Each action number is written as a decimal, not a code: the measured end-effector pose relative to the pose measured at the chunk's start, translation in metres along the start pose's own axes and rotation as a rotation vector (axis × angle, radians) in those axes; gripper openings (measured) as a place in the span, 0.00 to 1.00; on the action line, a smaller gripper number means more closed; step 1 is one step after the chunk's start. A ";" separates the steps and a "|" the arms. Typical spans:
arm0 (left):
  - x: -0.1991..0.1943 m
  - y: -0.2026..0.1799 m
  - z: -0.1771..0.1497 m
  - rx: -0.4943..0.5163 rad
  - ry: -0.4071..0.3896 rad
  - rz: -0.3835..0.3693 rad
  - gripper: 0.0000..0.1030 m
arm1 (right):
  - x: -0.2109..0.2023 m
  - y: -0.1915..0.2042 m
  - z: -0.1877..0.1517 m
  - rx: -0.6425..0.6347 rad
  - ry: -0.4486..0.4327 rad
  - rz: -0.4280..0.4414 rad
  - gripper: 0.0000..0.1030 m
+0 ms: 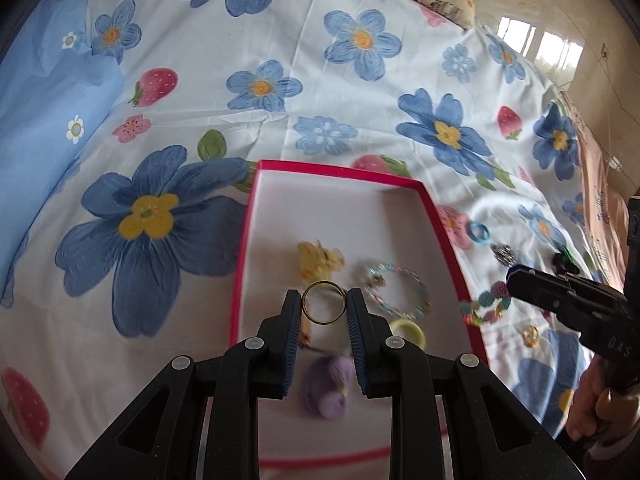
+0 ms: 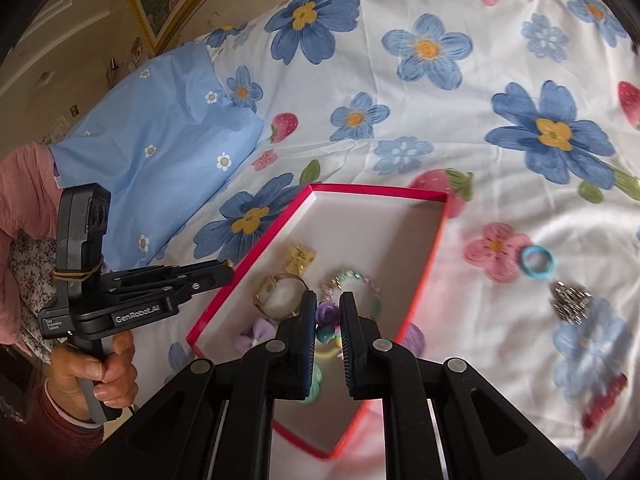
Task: Organize jewelry
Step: 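Carry gold ring into box with left tool while right tool lowers hair tie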
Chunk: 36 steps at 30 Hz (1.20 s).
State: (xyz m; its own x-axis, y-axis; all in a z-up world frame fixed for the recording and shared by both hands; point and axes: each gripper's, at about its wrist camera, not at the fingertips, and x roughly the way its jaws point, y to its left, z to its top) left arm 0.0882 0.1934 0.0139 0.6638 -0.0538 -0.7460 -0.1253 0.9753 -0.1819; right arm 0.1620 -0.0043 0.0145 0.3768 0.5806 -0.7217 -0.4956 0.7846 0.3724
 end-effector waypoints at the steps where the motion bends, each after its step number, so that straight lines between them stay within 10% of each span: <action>1: 0.005 0.003 0.004 -0.005 0.004 0.006 0.22 | 0.005 0.001 0.003 -0.001 0.003 0.002 0.11; 36: 0.045 0.012 -0.042 -0.042 0.114 0.039 0.22 | 0.081 -0.006 -0.025 0.012 0.186 -0.002 0.11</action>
State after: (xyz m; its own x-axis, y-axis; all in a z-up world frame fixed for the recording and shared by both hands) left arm 0.0852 0.1938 -0.0486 0.5698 -0.0420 -0.8207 -0.1824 0.9673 -0.1761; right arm 0.1755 0.0328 -0.0608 0.2258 0.5295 -0.8177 -0.4854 0.7889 0.3768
